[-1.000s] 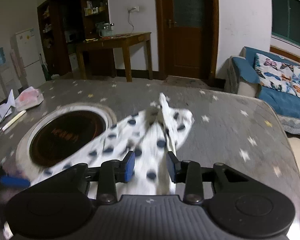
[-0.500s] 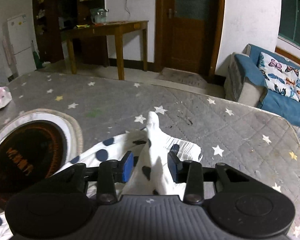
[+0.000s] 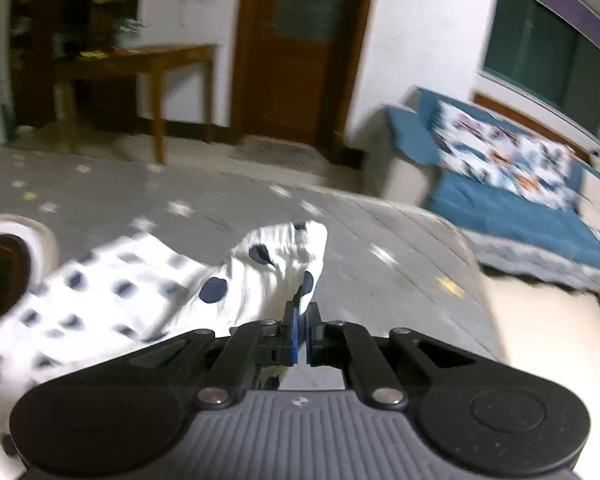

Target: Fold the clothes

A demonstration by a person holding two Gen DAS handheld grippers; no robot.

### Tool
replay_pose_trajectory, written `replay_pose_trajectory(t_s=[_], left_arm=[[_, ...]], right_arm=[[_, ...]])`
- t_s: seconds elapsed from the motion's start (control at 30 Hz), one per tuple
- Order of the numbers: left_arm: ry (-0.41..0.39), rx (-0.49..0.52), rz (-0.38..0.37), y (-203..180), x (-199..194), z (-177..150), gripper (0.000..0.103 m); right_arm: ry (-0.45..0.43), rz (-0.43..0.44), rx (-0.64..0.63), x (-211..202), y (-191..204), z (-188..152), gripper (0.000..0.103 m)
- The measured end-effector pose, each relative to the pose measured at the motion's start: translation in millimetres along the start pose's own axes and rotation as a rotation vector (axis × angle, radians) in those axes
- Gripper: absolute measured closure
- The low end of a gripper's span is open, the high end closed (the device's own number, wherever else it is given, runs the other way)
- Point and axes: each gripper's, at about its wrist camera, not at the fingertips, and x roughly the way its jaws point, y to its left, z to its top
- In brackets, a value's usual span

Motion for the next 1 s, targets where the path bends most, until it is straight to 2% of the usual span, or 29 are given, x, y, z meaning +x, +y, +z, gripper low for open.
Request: replay_pose_trajectory(t_s=[0.13, 0.23, 0.3, 0.43, 0.53, 0.63, 0.83, 0.87, 1.0], left_arm=[[-0.007, 0.0, 0.004, 0, -4, 1, 0.029], [-0.023, -0.006, 0.015, 2, -10, 2, 0.028], [-0.033, -0.012, 0.034, 5, -14, 2, 0.028], [-0.041, -0.03, 0.072, 13, -22, -2, 0.029], [-0.038, -0.036, 0.097, 20, -26, -7, 0.03], [-0.029, -0.034, 0.101, 27, -28, -11, 0.033], [-0.02, -0.035, 0.079, 36, -28, -17, 0.041], [-0.02, -0.037, 0.071, 37, -28, -17, 0.042], [-0.022, -0.053, 0.037, 42, -28, -17, 0.042]], right_arm=[[0.065, -0.046, 0.012, 2, -17, -19, 0.093], [0.029, -0.029, 0.034, -8, -17, -16, 0.088], [-0.002, 0.029, 0.044, -15, -9, -8, 0.08], [-0.018, 0.175, 0.008, -9, 25, 9, 0.078], [0.005, 0.278, -0.018, 10, 61, 24, 0.078], [0.059, 0.337, -0.038, 33, 91, 36, 0.078], [0.184, 0.318, -0.116, 78, 136, 47, 0.076], [0.188, 0.312, -0.128, 82, 142, 48, 0.072], [0.192, 0.331, -0.111, 96, 158, 63, 0.07]])
